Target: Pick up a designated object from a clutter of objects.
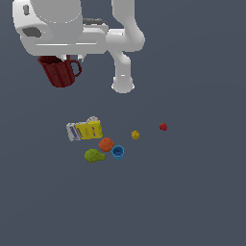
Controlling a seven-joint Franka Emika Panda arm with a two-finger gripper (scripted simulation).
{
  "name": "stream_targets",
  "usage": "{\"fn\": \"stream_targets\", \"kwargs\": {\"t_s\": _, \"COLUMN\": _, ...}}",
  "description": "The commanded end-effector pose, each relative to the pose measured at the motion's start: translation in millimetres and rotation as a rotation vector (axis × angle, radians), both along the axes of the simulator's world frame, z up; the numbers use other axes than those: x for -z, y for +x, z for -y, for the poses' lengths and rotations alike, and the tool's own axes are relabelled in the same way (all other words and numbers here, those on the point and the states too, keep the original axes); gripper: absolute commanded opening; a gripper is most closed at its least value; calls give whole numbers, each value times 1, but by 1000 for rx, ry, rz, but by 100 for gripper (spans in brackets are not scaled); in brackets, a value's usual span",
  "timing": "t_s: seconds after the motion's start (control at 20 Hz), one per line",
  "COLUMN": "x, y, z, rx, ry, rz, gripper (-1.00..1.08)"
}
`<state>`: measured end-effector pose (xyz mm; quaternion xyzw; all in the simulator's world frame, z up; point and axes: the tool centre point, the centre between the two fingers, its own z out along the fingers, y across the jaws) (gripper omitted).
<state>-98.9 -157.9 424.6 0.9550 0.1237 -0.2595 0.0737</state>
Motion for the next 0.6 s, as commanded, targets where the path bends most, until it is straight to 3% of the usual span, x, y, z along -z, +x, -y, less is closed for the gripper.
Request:
{"fn": "stream_targets", "kwargs": {"t_s": 0.0, "x": -16, "y": -4, "z": -1, "rx": 0, "ry": -1, "rz": 1, "gripper": -100}}
{"fn": "stream_targets", "kwargs": {"t_s": 0.55, "x": -36, "y": -7, "z": -3, "rx": 0, "ry": -2, "rz": 1, "gripper": -100}}
